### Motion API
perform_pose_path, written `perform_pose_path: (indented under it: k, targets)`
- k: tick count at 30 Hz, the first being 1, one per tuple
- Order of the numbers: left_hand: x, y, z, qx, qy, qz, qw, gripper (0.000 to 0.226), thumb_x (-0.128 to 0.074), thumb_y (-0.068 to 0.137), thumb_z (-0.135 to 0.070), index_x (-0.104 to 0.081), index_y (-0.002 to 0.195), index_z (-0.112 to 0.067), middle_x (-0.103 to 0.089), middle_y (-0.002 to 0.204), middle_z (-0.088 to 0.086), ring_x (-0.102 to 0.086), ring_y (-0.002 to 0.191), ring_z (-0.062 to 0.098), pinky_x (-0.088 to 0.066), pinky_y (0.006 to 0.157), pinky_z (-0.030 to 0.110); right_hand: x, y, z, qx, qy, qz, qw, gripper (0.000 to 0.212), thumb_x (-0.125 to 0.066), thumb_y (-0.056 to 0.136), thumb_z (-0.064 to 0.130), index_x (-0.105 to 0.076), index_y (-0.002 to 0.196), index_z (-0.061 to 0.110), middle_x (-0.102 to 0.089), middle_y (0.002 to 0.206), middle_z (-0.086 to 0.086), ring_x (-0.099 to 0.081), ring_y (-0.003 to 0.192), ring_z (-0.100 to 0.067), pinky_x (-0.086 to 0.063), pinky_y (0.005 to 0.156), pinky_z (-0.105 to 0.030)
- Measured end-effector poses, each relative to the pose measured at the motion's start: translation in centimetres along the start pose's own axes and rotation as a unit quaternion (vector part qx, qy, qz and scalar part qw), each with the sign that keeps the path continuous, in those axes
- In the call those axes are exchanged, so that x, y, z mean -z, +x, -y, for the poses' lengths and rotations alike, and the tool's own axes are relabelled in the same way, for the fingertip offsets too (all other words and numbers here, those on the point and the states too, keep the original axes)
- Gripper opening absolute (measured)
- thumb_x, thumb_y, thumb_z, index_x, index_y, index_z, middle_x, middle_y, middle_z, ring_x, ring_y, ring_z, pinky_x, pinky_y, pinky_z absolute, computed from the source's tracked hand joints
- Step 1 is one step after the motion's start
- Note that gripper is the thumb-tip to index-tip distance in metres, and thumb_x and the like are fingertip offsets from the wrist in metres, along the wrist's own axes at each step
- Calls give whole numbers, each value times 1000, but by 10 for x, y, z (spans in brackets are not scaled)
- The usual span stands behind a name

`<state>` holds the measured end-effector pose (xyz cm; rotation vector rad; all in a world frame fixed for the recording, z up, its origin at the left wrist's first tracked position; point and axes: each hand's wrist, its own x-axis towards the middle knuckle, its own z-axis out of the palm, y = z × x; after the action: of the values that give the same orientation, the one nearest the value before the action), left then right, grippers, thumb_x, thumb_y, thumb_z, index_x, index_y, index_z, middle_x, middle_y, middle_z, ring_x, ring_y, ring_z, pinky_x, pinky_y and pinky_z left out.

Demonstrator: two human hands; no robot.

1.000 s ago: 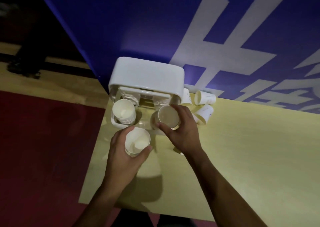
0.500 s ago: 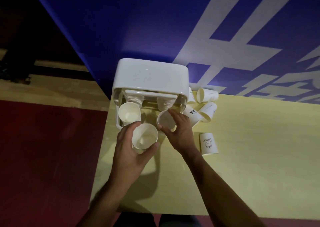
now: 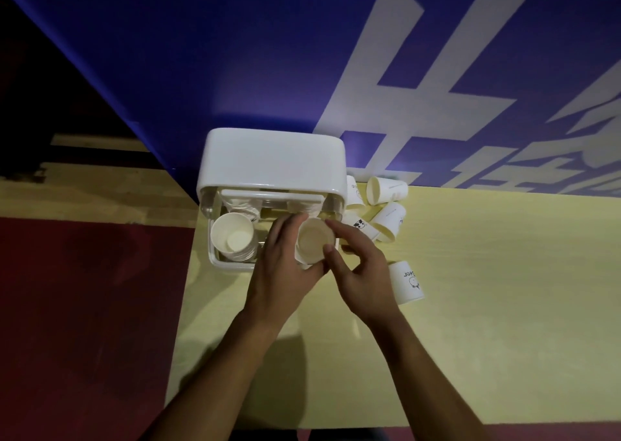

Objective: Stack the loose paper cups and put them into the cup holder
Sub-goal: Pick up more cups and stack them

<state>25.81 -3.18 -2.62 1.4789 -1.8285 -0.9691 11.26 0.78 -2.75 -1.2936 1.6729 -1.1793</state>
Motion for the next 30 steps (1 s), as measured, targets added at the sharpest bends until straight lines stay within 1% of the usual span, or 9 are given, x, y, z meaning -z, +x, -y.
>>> perform_pose_path:
  k: [5,9,12,14,21,23,26,28,30]
  targets:
    - [-21,13,17,34,48,35,998,80,-85,79,-41,-50,148,-21,-53,146,-4,-52,132,17,-45,100,27,-3,8,-27,-43,-33,15,998,44,-65,100,21,-58,143,25,-61,139,21,-53,131,2,-44,104,-16]
    - [-33,17,31,31,89,36,995,81,-89,74,-39,-55,144,-17,-57,142,2,-55,129,23,-50,104,37,-11,10,-47,-53,-85,28,995,38,-63,101,24,-61,139,26,-59,125,30,-51,118,17,-41,100,-12]
    - [-42,18,37,23,113,19,993,80,-92,71,-32,-59,141,-11,-58,141,7,-55,129,27,-50,106,43,-15,10,-55,-57,-95,36,993,39,-58,103,23,-58,141,27,-62,127,19,-56,120,0,-44,102,-21]
    - [-44,18,37,40,105,25,993,80,-89,75,-32,-55,145,-12,-55,146,7,-52,133,26,-47,109,39,-18,11,-59,-64,-95,40,993,39,-55,103,25,-56,142,28,-63,128,14,-59,118,-8,-50,100,-31]
    - [-53,17,35,82,121,6,989,78,-89,75,-31,-54,143,-13,-57,141,6,-56,128,28,-51,100,39,-21,19,-65,-89,-93,59,990,41,-51,102,23,-58,142,24,-65,130,4,-65,114,-16,-55,96,-45]
    - [-53,17,32,96,118,1,988,74,-89,74,-29,-56,138,-13,-59,136,7,-58,123,30,-54,93,41,-18,22,-63,-82,-88,70,990,40,-52,103,18,-59,142,22,-64,130,9,-64,116,-13,-54,100,-41]
    - [-53,17,30,111,104,-1,988,73,-90,72,-32,-54,135,-18,-58,133,2,-56,121,28,-53,85,40,-11,20,-56,-63,-84,86,991,41,-52,105,17,-56,145,23,-58,132,20,-56,116,5,-49,101,-24]
    - [-50,14,28,107,116,-7,987,84,-91,68,-44,-49,137,-22,-54,135,-1,-51,124,25,-51,88,39,0,11,-56,-89,-59,45,993,40,-54,105,21,-56,144,25,-62,129,22,-60,109,10,-50,96,-17]
    - [-47,6,22,78,149,-28,985,93,-91,65,-55,-46,139,-21,-51,138,0,-46,126,25,-48,94,41,18,-5,-64,-130,-43,-27,990,31,-59,101,18,-66,132,21,-70,110,21,-65,98,6,-55,87,-21]
